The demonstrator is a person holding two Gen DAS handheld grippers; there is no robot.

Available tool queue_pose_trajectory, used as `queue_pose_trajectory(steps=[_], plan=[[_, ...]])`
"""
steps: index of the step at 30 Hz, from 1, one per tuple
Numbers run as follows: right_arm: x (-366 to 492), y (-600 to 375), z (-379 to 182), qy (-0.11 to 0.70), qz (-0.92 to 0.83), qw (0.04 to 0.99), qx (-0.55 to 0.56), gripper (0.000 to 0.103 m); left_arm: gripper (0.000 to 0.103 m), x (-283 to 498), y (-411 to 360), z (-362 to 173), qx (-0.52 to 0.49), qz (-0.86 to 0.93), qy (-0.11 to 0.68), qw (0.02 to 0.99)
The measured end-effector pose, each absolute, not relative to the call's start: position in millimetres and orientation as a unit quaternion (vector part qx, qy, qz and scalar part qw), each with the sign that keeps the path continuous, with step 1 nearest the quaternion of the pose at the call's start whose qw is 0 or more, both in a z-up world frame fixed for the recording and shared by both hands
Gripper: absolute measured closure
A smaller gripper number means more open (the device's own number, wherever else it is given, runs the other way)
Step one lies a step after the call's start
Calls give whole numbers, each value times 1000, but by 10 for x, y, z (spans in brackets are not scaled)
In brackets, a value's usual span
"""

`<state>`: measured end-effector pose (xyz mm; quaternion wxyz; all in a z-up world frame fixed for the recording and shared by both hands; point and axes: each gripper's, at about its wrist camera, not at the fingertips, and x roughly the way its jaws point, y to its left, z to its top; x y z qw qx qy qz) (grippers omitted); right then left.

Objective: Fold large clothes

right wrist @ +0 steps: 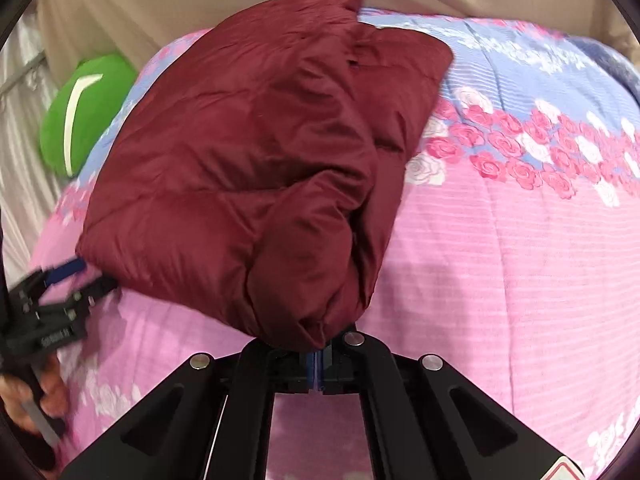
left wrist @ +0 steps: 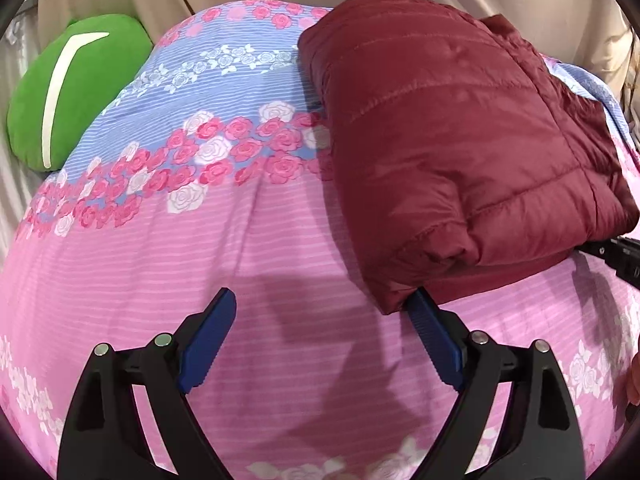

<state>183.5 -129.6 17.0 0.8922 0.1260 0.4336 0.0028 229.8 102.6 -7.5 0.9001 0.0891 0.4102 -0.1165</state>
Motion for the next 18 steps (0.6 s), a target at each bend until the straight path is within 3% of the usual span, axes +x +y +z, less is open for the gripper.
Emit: queue_pose_trajectory(steps=[4, 8, 11, 16, 18], plan=[[1596, -1158, 250, 420, -36, 902, 96, 99, 19, 2174, 976, -38, 78, -114, 401, 906], [1162, -1056, 296, 385, -80, 917, 65, 62, 17, 1924, 892, -1, 62, -107, 379, 917], [874, -1052, 264, 370, -107, 921, 63, 44, 15, 1715, 780, -33, 60, -105, 364, 923], [715, -1105, 247, 362, -122, 921, 77, 27, 15, 1431, 606, -55, 62, -108, 351, 928], [664, -1083, 250, 359, -121, 922, 77, 24, 9, 1353, 595, -39, 53, -104, 343, 932]])
